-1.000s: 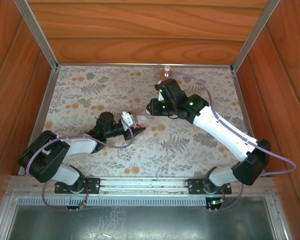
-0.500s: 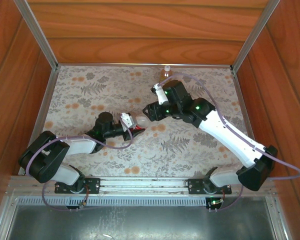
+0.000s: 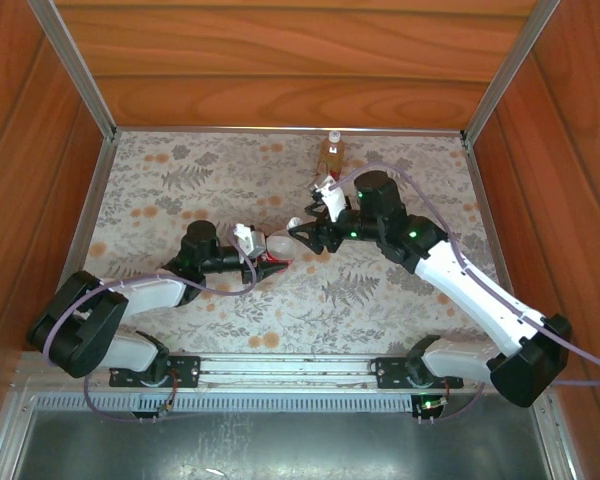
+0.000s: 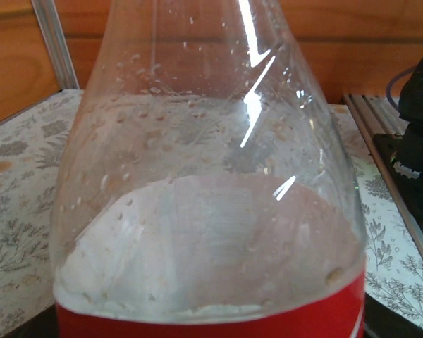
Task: Screw on the bottle caps
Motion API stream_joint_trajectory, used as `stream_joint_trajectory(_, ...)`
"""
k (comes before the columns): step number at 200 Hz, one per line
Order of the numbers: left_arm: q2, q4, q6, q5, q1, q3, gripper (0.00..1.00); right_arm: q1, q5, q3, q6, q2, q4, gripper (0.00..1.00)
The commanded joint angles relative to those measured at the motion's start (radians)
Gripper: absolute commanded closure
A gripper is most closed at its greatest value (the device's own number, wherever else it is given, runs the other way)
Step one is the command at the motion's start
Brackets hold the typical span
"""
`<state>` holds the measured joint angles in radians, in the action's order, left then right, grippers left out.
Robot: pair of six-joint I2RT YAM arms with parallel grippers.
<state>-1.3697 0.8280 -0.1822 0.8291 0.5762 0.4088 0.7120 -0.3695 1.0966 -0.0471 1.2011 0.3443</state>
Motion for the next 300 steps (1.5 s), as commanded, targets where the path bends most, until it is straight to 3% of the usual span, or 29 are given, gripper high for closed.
stream_joint_trajectory(1,0.007,0.003,0.015,0.062,-0.004,0.015,0.43,-0.003,-0.112,-0.006,0.009,0.023,-0.104,0.39)
stream_joint_trajectory(23,0.001,0.003,0.024,0.060,-0.003,0.022,0.43,-0.008,-0.149,-0.004,0.005,0.041,-0.103,0.57)
stream_joint_trajectory(35,0.003,0.003,0.030,0.041,-0.003,0.025,0.43,-0.009,-0.160,-0.002,0.003,0.047,-0.093,0.61)
stream_joint_trajectory(71,0.012,0.004,0.042,-0.037,-0.003,0.029,0.43,-0.012,-0.185,-0.009,-0.012,0.054,-0.071,0.55)
stream_joint_trajectory(108,0.001,0.004,0.058,-0.030,-0.003,0.039,0.43,-0.012,-0.196,-0.018,-0.018,0.056,-0.082,0.68)
stream_joint_trajectory(127,0.004,0.004,0.062,-0.025,-0.003,0.043,0.43,-0.012,-0.168,-0.022,-0.026,0.059,-0.084,0.56)
stream_joint_trajectory(181,0.017,0.004,0.057,-0.027,-0.004,0.041,0.43,-0.014,-0.175,-0.009,-0.042,0.074,-0.067,0.62)
stream_joint_trajectory(205,0.023,0.004,0.058,-0.026,-0.005,0.041,0.43,-0.015,-0.166,-0.001,-0.049,0.085,-0.056,0.55)
stream_joint_trajectory(236,0.026,0.005,0.056,-0.032,-0.005,0.038,0.43,-0.015,-0.167,0.007,-0.058,0.092,-0.047,0.56)
stream_joint_trajectory(274,0.026,0.003,0.053,-0.034,-0.004,0.037,0.43,-0.016,-0.196,0.023,-0.057,0.095,-0.035,0.69)
stream_joint_trajectory(300,0.017,0.004,0.053,-0.048,-0.005,0.038,0.38,-0.015,-0.213,0.036,-0.061,0.095,-0.029,0.73)
